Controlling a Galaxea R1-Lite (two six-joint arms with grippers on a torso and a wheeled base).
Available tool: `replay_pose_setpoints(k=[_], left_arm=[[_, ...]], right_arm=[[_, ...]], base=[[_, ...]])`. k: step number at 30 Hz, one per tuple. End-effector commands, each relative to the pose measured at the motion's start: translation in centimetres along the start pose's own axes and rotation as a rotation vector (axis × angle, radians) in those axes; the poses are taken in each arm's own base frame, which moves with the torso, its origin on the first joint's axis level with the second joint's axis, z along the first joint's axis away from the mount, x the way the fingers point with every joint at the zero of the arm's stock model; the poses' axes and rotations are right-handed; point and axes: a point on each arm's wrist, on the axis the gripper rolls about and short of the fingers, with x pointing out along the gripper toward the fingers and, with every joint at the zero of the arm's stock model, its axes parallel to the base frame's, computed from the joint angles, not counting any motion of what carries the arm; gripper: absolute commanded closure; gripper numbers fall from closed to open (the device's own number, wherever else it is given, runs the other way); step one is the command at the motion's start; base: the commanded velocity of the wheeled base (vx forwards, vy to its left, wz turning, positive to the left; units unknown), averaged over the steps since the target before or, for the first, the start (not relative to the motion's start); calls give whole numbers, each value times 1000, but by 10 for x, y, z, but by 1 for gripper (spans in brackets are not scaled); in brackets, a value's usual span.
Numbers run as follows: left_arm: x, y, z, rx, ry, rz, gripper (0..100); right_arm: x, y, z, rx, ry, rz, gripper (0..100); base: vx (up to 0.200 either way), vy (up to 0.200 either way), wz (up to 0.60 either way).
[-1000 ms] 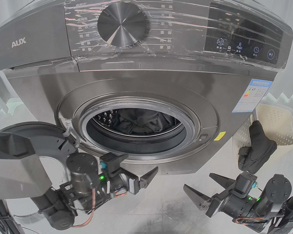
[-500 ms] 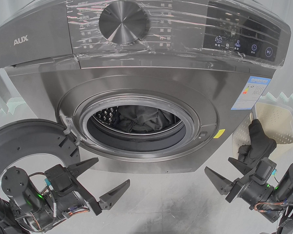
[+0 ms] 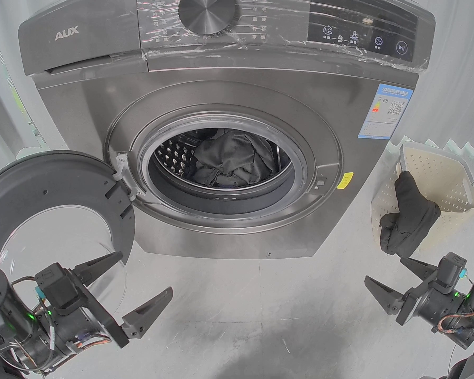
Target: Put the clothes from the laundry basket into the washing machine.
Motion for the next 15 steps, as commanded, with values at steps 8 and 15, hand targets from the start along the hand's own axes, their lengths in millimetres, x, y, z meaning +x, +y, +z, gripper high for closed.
replay_pose_setpoints(k=[8, 15], left_arm=[[-91, 19, 8, 6, -101, 154, 0], [-126, 17, 2, 68, -84, 175, 0]], right_arm=[[-74, -37, 2, -43, -86, -151, 0], [-91, -44, -2, -76, -116, -215, 0]], base=[[0, -100, 0], [0, -200, 0]])
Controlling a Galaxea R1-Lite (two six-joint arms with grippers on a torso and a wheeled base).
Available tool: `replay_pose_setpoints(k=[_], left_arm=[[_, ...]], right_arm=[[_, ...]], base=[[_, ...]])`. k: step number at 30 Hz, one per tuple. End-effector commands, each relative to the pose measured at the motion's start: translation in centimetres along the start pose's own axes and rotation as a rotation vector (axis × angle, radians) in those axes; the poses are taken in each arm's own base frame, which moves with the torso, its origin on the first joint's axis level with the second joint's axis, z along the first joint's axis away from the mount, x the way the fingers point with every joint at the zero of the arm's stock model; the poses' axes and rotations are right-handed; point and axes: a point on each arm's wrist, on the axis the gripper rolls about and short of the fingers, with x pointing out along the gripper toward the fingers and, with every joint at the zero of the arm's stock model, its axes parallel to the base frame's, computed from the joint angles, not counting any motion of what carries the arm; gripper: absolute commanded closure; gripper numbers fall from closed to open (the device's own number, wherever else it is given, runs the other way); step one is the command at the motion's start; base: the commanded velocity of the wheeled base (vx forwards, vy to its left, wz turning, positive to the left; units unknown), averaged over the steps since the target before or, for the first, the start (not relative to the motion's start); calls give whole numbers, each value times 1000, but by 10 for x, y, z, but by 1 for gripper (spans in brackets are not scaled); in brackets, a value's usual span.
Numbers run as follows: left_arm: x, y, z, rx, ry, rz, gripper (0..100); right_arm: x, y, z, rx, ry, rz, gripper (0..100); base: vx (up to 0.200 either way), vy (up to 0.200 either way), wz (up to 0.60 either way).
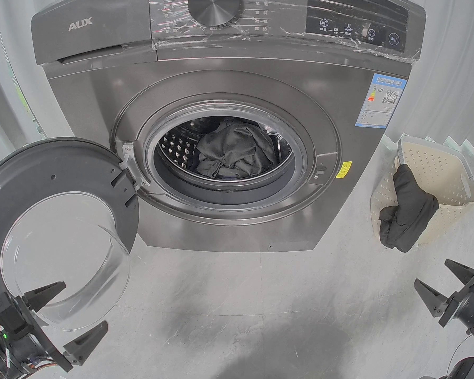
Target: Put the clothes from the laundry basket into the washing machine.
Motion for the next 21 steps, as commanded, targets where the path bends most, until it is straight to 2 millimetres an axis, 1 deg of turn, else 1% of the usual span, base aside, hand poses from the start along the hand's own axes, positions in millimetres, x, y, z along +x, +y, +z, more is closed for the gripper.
replay_pose_setpoints(k=[1, 14, 21], left_arm=[[-47, 6, 3, 36, -172, 68, 0], [-53, 7, -16, 40, -159, 110, 0], [-54, 7, -18, 40, -161, 93, 0]], right_arm=[[-31, -15, -5, -10, -100, -99, 0], [-46, -19, -10, -17, -150, -143, 0], [-48, -19, -11, -24, -149, -149, 0]], base=[[0, -200, 0], [0, -200, 0], [0, -200, 0]])
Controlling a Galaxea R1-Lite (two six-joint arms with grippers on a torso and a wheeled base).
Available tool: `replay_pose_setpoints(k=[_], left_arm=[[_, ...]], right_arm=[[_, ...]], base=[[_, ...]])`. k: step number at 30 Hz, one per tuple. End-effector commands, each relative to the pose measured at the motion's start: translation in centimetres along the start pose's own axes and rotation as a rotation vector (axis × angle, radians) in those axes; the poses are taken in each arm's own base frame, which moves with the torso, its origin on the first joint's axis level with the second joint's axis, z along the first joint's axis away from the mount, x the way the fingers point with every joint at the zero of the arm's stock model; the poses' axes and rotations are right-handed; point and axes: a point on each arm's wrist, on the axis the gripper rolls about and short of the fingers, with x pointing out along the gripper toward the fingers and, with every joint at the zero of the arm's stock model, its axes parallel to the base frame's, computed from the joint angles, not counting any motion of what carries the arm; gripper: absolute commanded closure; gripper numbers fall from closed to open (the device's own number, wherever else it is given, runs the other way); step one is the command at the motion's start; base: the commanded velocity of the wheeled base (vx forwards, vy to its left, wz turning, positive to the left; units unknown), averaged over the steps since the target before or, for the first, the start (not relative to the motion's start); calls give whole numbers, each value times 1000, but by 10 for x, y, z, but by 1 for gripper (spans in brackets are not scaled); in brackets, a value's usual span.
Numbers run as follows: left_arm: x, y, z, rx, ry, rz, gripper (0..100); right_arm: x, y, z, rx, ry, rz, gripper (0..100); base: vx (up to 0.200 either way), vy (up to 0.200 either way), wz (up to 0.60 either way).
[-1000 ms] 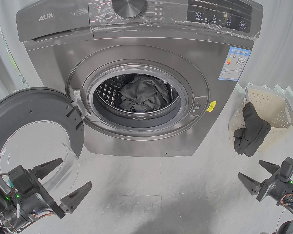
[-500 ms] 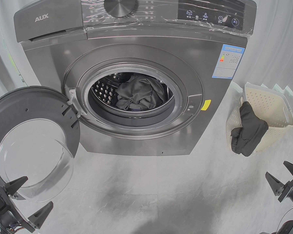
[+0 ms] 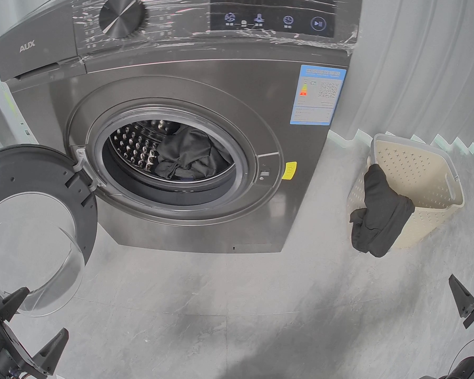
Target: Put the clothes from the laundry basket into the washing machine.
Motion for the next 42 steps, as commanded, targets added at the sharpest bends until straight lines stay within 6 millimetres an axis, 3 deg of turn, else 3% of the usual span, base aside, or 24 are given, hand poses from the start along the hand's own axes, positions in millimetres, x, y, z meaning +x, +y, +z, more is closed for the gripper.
replay_pose_setpoints(k=[1, 13, 20, 27, 42], left_arm=[[-1, 0, -3, 0, -1, 2, 0], [-14, -1, -13, -27, -17, 25, 0], [-29, -5, -31, -41, -9, 100, 0], [-30, -6, -37, -76, 33, 204, 0], [-34, -10, -39, -18, -22, 352, 0]], right_arm=[[-3, -1, -4, 1, 0, -9, 0], [-5, -2, -6, -11, 1, -36, 0], [-32, -5, -18, -17, -78, -89, 0], [-56, -3, -50, -37, -70, -160, 0], [-58, -3, -47, -25, -117, -177, 0]], base=[[0, -200, 0], [0, -200, 0], [0, 0, 0], [0, 0, 0], [0, 0, 0]])
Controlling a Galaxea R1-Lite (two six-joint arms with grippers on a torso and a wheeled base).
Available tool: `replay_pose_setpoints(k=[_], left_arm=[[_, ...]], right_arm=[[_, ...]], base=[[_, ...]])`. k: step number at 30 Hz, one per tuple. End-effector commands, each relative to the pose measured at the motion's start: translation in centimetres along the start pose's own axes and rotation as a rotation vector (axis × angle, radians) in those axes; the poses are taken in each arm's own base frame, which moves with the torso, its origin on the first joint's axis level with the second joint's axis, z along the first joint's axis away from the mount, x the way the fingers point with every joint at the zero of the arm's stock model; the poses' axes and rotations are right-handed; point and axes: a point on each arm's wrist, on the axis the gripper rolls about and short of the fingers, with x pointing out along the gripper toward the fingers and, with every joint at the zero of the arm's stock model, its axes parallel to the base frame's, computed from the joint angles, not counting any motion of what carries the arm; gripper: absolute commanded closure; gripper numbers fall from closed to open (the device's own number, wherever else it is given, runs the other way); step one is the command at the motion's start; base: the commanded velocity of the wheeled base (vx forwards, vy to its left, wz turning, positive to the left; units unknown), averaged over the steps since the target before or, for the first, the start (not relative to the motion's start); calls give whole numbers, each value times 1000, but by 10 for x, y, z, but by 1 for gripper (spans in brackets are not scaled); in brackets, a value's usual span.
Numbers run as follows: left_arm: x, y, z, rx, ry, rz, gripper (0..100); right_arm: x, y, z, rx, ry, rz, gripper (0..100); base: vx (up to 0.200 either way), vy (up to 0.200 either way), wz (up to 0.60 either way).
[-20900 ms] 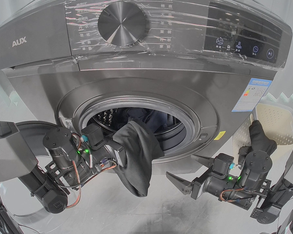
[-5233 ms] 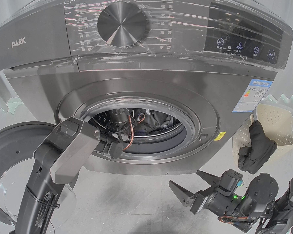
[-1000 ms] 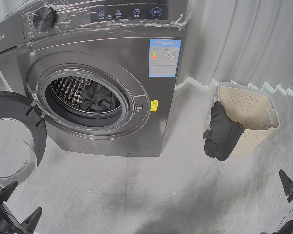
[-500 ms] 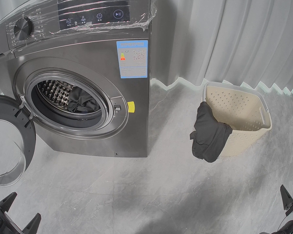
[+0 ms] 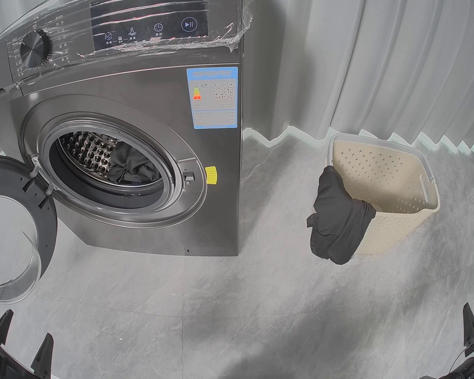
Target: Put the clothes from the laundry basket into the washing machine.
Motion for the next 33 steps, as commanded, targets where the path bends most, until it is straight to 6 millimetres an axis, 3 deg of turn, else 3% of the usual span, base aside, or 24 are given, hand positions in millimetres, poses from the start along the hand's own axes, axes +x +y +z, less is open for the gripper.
replay_pose_setpoints(k=[1, 6, 10, 16, 18, 33], left_arm=[[-4, -1, -6, -12, -43, 0, 0], [-5, -2, -7, 17, -38, -13, 0], [-5, -2, -7, 18, -38, -13, 0], [-5, -1, -10, 19, -17, 36, 0], [-5, 1, -14, 10, 42, 118, 0], [-5, 1, -13, 16, 15, 106, 0]], right_arm=[[-1, 0, -6, 5, -1, -2, 0], [-1, 0, -8, 0, 18, 12, 0], [-2, 3, -7, 27, 21, 137, 0], [-2, 1, -9, 63, 36, 44, 0], [-2, 0, -8, 61, 40, 26, 0], [-2, 3, -8, 54, 41, 146, 0]], base=[[0, 0, 0], [0, 0, 0], [0, 0, 0], [0, 0, 0], [0, -200, 0], [0, -200, 0]])
